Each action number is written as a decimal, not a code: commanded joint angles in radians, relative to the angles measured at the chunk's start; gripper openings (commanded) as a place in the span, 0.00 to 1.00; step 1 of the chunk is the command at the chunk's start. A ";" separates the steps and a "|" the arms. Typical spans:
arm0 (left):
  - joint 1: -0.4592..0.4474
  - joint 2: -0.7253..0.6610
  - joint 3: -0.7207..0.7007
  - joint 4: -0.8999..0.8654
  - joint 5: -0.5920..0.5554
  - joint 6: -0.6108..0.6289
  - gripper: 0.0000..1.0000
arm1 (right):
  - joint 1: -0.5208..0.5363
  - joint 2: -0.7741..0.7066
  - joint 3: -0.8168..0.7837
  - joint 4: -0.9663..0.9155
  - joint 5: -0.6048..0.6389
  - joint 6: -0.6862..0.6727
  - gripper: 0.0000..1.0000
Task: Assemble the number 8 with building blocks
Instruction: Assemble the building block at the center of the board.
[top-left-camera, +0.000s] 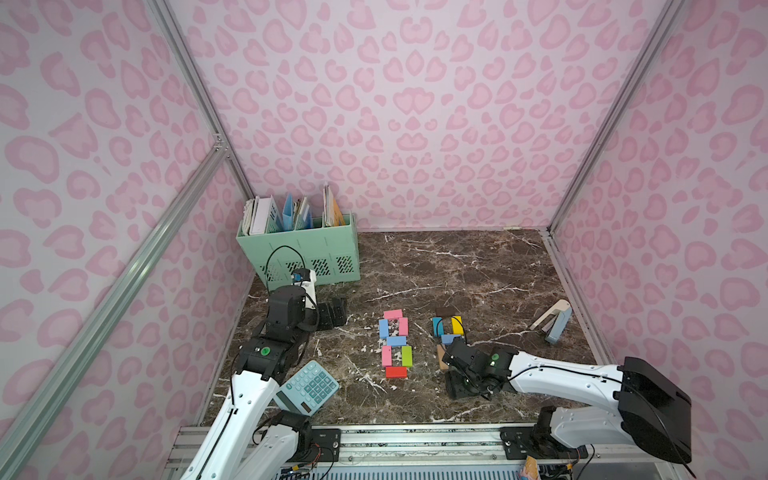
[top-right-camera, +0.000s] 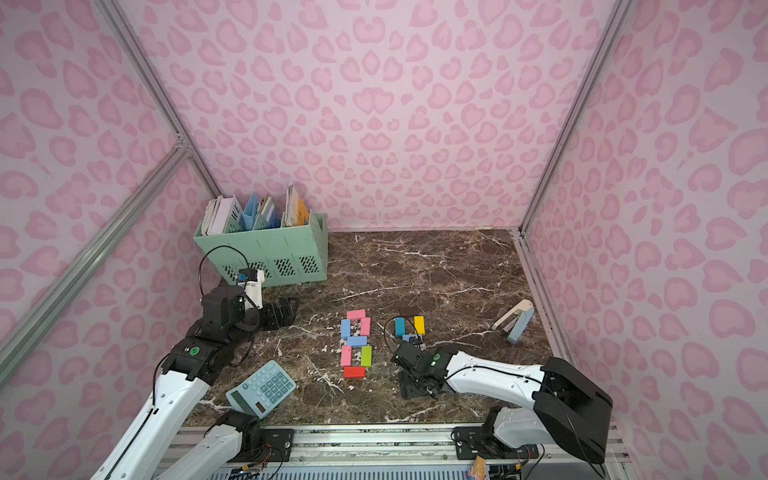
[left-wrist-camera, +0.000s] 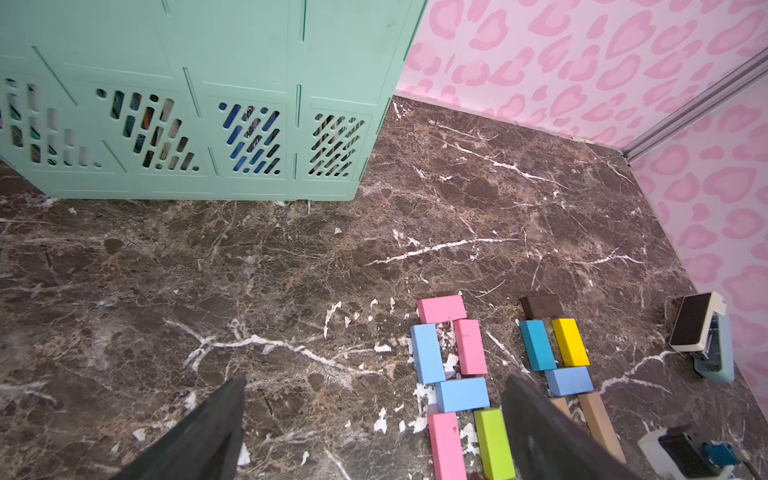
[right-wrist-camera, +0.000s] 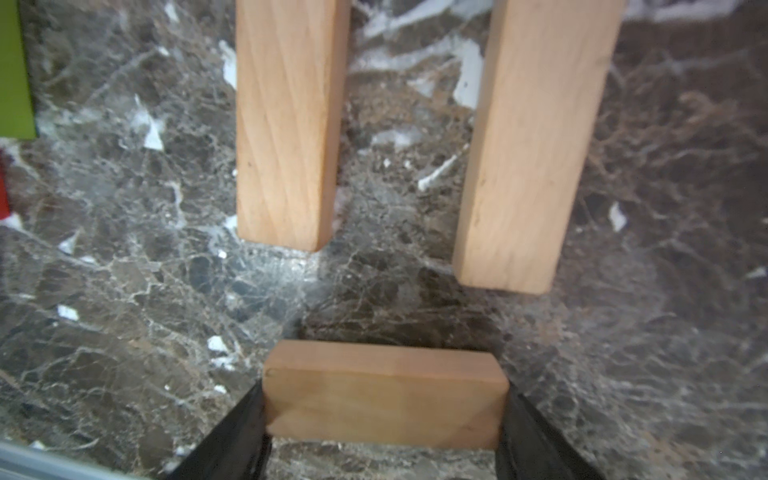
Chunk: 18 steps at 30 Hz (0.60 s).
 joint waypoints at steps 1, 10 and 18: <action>0.001 0.001 0.009 0.013 0.004 0.010 0.98 | -0.004 0.035 0.017 0.021 0.018 -0.015 0.47; 0.001 0.001 0.009 0.013 0.002 0.011 0.98 | -0.026 0.083 0.040 0.032 0.026 -0.034 0.48; 0.001 0.001 0.010 0.012 0.000 0.011 0.98 | -0.035 0.075 0.039 0.031 0.022 -0.033 0.52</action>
